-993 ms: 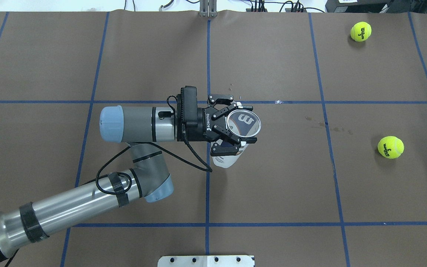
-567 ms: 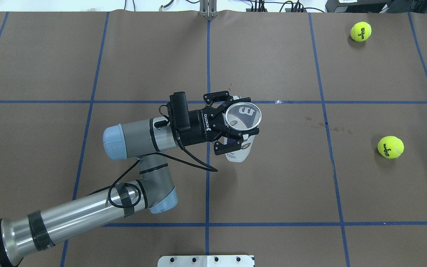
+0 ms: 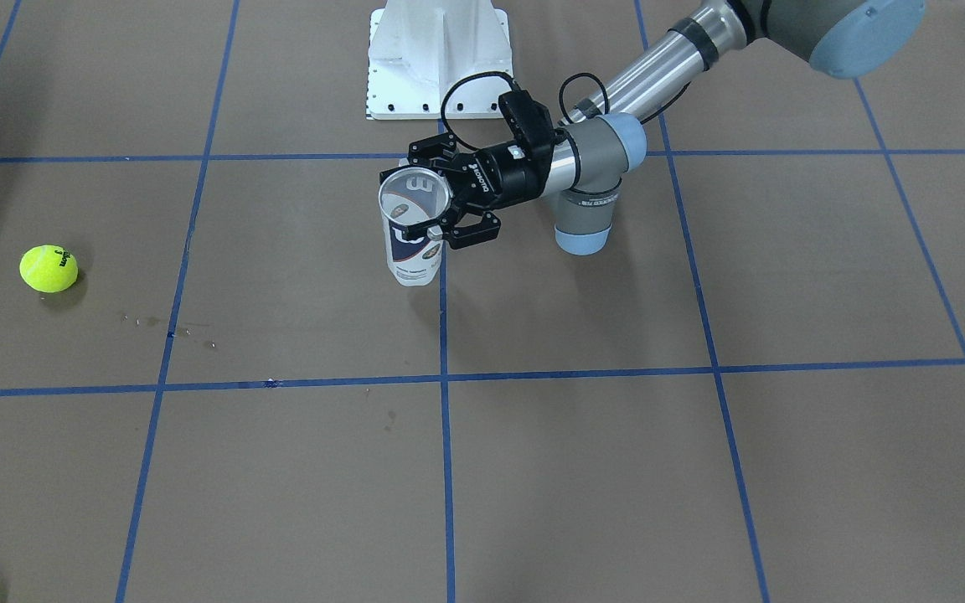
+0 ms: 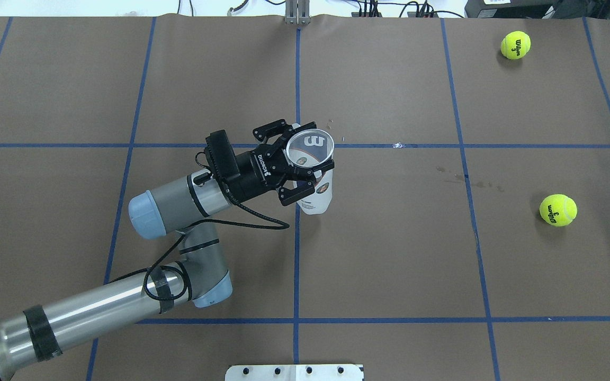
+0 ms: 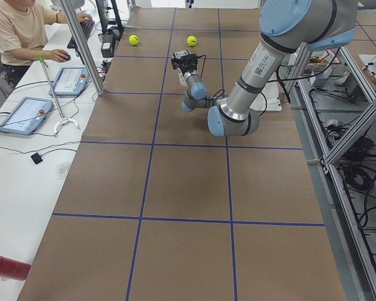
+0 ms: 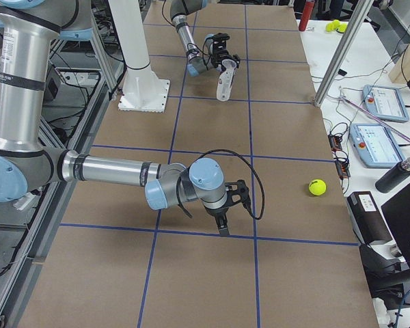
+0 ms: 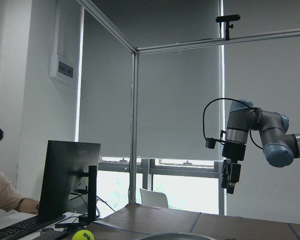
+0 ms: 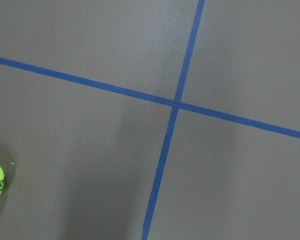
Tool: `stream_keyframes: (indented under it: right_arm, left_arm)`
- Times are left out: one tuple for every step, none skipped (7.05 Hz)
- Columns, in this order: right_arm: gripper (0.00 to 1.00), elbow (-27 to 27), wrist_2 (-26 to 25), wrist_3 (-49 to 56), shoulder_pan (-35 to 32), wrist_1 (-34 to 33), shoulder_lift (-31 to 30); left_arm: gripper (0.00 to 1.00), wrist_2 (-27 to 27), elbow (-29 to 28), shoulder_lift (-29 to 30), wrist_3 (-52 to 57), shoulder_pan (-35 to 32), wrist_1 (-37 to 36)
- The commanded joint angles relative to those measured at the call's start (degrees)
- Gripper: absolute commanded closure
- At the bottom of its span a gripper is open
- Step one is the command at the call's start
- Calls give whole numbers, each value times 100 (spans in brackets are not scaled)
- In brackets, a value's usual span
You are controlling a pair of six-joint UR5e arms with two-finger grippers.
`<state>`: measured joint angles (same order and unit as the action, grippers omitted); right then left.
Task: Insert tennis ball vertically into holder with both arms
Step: 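Lift and rotate the can upright with the left gripper, set it down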
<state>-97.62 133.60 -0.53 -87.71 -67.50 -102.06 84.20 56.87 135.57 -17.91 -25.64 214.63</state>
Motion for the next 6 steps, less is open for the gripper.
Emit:
stream_keyframes:
  right_arm:
    - [0, -12, 0, 0, 0, 0, 1]
    - [0, -12, 8, 0, 0, 0, 1]
    - [0, -12, 0, 0, 0, 0, 1]
    - [0, -20, 0, -17, 0, 0, 1]
    - [0, -64, 8, -348, 0, 17, 10]
    - [0, -108, 17, -430, 0, 18, 2]
  left_arm:
    - [32, -17, -114, -118, 24, 15, 53]
    - [32, -17, -123, -118, 33, 24, 53]
    - [31, -17, -149, -118, 59, 24, 53]
    - [30, -17, -167, -118, 60, 24, 53]
    - [26, -9, -167, -118, 60, 24, 44]
    - [22, -8, -167, -118, 68, 24, 44]
